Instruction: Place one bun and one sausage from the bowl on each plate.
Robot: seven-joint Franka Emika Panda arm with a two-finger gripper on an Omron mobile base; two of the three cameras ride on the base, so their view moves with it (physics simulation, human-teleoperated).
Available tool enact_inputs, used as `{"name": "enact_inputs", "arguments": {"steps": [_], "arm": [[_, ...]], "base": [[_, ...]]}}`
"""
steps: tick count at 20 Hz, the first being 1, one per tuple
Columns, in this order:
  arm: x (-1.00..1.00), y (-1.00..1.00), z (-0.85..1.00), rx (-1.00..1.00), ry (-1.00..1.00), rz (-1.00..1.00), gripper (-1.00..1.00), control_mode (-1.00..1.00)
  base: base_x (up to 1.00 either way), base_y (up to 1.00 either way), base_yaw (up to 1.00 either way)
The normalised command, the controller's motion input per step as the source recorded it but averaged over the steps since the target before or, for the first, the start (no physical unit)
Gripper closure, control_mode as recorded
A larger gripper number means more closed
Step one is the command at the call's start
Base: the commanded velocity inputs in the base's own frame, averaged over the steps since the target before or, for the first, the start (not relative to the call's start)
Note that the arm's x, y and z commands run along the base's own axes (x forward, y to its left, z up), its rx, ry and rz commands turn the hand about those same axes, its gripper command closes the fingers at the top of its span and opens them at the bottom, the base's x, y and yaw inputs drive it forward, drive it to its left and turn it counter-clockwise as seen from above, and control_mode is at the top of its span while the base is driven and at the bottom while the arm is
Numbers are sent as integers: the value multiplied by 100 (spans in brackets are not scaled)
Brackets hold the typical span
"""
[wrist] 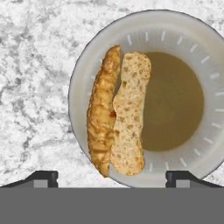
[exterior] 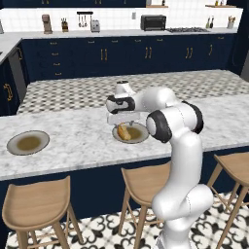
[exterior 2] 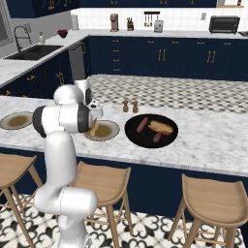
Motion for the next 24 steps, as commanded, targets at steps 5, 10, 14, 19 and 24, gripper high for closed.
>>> {"name": "enact_inputs", "arguments": {"steps": [5,10,14,19,24], "arm": [[-8,-69,59,0,0,-12,-100,-100],[0,-99,6,0,0,-14,-100,-100],[6,-85,20,0,1,-13,-100,-100],[8,-83,12,4,3,-13,-100,-100],[16,-80,-17,9,0,-6,-100,-100]], "base": [[0,0,0],[0,0,0],[0,0,0],[0,0,0],[0,0,0]]}}
